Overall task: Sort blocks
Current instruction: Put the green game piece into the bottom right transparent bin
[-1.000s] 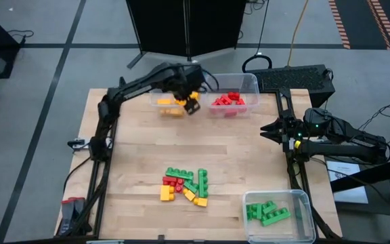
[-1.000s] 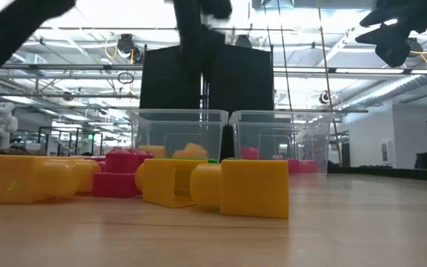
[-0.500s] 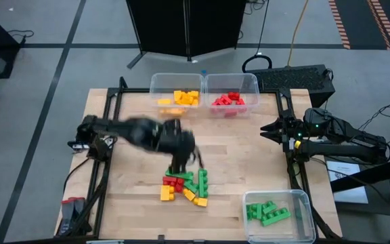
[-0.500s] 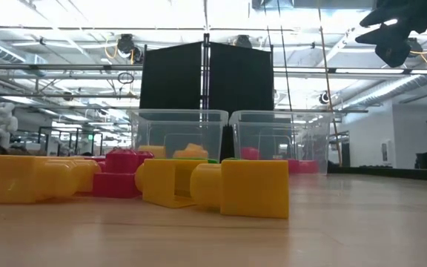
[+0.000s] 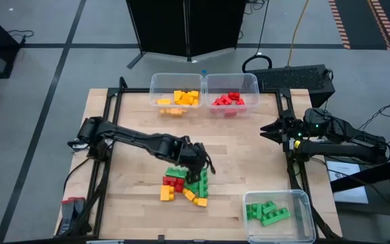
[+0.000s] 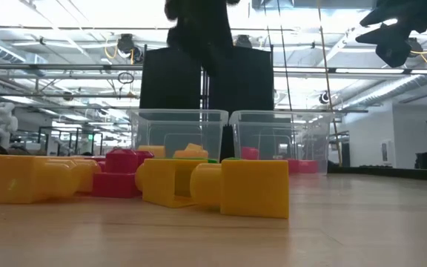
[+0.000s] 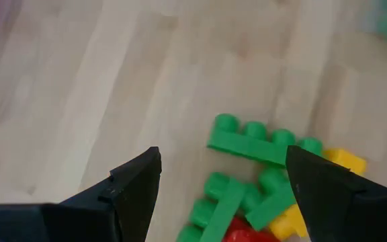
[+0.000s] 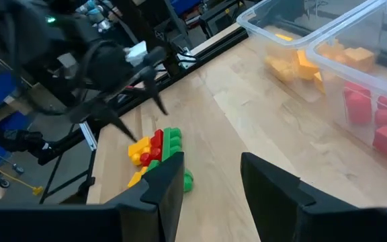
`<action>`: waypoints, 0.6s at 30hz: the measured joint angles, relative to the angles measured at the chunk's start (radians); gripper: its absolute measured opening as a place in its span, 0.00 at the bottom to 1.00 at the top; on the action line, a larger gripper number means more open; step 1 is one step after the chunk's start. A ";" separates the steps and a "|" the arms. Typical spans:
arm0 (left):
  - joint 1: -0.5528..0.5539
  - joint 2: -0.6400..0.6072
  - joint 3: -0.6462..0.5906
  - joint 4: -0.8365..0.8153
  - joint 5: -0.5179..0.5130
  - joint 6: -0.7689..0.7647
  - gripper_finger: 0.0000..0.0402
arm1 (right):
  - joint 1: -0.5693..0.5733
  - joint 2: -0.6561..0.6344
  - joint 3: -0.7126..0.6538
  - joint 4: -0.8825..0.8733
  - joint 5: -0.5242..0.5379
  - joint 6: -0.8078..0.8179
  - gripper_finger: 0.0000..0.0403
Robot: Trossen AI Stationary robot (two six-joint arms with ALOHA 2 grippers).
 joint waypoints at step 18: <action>0.014 0.125 0.004 0.200 -0.006 -0.618 0.71 | 0.000 0.000 0.000 0.005 0.004 0.066 0.36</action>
